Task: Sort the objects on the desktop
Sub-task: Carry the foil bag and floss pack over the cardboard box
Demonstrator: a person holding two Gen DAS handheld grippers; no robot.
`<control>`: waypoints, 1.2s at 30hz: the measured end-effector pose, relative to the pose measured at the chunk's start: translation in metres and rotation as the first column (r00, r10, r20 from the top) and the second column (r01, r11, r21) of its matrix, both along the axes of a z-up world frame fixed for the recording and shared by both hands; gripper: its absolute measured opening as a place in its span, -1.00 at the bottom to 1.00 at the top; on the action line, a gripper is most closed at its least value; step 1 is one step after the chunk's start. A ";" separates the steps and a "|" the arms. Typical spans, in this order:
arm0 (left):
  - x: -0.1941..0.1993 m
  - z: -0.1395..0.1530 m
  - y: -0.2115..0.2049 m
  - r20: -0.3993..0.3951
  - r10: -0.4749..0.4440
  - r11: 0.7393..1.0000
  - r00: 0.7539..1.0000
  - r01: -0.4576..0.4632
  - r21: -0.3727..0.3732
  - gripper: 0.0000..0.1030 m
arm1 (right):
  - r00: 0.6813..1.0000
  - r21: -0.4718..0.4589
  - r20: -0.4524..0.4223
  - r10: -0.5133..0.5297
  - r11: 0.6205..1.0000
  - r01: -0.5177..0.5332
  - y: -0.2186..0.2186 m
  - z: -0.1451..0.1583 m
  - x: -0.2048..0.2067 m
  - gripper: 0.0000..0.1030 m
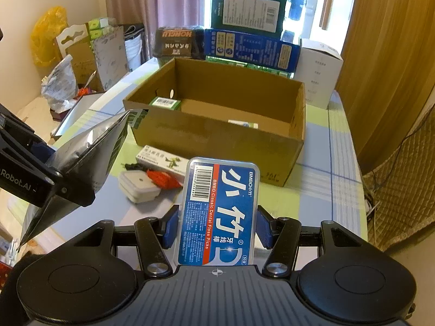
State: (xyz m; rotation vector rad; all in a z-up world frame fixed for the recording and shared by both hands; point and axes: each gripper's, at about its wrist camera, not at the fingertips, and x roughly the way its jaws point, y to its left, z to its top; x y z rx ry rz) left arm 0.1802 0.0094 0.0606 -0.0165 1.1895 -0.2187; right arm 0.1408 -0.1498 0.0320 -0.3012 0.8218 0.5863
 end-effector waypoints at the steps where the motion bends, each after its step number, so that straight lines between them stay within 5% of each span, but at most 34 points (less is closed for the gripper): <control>1: 0.002 0.001 0.001 0.004 0.006 1.000 1.000 -0.006 -0.001 -0.03 | 1.000 0.002 0.002 -0.001 1.000 0.001 0.001 0.001 0.002 0.05; 20: 0.041 0.022 0.011 0.041 0.069 0.997 0.997 -0.067 -0.027 -0.03 | 1.000 0.042 0.028 -0.011 0.999 0.010 0.005 0.025 0.039 0.05; 36: 0.141 0.040 0.018 0.080 0.078 0.996 0.994 -0.074 -0.045 -0.03 | 0.998 0.037 0.066 -0.020 0.999 0.018 0.029 0.041 0.133 0.05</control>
